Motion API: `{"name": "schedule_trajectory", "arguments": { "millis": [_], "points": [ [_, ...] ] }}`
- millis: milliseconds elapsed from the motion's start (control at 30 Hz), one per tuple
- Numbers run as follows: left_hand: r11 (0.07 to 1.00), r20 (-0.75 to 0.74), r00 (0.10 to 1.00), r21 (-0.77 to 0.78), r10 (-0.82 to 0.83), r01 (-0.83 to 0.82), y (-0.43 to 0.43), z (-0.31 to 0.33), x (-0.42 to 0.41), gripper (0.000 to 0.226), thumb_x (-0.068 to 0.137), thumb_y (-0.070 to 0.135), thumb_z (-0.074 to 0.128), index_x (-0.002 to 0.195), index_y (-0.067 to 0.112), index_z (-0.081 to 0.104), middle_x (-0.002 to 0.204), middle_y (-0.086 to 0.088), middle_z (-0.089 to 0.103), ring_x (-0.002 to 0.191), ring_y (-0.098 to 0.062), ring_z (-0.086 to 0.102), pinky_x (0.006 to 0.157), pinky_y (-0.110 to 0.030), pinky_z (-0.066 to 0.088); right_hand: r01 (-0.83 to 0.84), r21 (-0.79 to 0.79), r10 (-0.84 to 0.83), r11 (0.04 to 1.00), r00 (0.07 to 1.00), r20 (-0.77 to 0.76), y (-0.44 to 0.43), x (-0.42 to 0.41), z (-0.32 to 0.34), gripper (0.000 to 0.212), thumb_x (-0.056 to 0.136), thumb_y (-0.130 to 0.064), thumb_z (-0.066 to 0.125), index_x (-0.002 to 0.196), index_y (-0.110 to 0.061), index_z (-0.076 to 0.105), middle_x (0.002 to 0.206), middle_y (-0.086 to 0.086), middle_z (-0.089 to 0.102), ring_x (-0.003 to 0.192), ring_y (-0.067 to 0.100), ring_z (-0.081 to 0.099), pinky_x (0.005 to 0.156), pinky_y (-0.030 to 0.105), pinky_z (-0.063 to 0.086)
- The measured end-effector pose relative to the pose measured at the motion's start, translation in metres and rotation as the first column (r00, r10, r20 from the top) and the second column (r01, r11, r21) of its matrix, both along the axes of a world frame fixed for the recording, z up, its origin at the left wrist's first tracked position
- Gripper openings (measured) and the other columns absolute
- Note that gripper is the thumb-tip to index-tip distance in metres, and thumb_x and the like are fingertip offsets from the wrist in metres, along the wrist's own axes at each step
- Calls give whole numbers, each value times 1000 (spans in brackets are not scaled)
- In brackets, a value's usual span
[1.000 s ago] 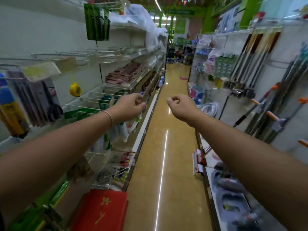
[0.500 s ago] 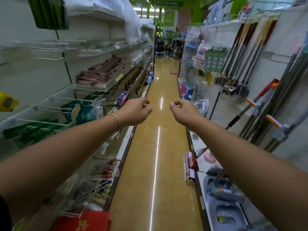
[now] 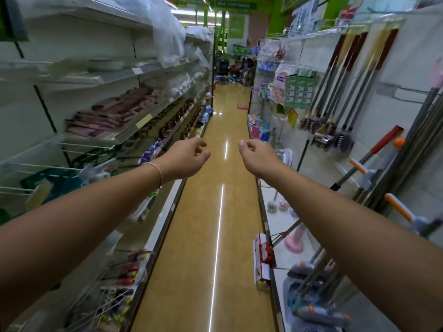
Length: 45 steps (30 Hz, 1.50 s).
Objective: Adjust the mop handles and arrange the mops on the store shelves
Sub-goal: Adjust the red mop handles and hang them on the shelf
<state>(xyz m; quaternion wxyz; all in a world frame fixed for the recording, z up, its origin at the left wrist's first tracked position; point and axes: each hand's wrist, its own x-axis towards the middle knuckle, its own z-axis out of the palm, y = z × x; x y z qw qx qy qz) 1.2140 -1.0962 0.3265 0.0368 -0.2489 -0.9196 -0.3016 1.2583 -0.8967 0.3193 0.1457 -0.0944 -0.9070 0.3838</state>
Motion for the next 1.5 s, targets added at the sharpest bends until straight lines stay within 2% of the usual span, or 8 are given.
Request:
{"name": "schedule_trajectory", "arguments": {
  "millis": [133,333,500,767,933,1033,1167,1500],
  "points": [
    [1000,18,1000,-4,-24,24,14,-3,-33,48,99,42,48,141,19,46,132,-4,59,110,-14,57,82,-24,44,-11,16,11,1000,1000,-14,12,-29,0,32,102,-49,36,98,-22,54,90,-3,51,89,19,50,70,31,37],
    [996,22,996,1,-85,85,32,-8,-94,47,100,40,46,142,18,45,133,-7,59,117,-20,58,93,-33,51,23,38,-22,999,1000,-23,25,-79,-7,50,101,-52,36,123,-15,62,110,1,65,104,22,59,86,35,47],
    [986,4,987,-17,-164,164,48,-3,-163,49,100,41,45,144,19,43,135,-7,57,120,-21,56,99,-40,50,136,82,-133,987,990,-40,34,-133,3,45,104,-45,36,128,-14,59,107,-2,57,100,17,52,82,29,36],
    [959,-40,958,-29,-282,281,64,26,-274,47,101,40,45,143,19,43,134,-8,58,119,-21,56,93,-33,48,318,81,-311,945,946,-89,46,-223,25,44,104,-45,37,115,-10,62,111,9,67,104,28,60,92,41,48],
    [934,-63,932,-17,-358,358,77,27,-312,41,102,38,44,137,17,49,130,-8,60,112,-22,57,83,-30,43,423,84,-415,902,904,-100,57,-253,18,35,103,-43,40,100,-15,60,97,4,62,96,26,58,80,34,45],
    [920,-24,920,7,-391,391,86,16,-328,43,102,38,44,138,15,48,128,-10,60,112,-24,58,86,-31,46,455,89,-446,886,889,-99,60,-268,14,40,102,-42,42,105,-9,64,98,7,64,95,28,60,78,33,44],
    [909,-3,909,24,-417,417,96,6,-348,45,102,36,45,140,13,45,128,-11,59,113,-24,57,86,-30,45,469,97,-462,878,883,-88,65,-285,9,39,102,-42,43,109,-11,65,106,9,68,101,29,61,91,43,50],
    [902,23,902,-4,-431,432,132,-10,-400,46,102,36,44,143,15,44,128,-10,60,114,-25,58,96,-38,49,459,38,-458,888,888,-31,104,-333,-10,42,103,-43,42,123,-11,61,121,8,65,112,25,59,96,39,48]
  ]
}}
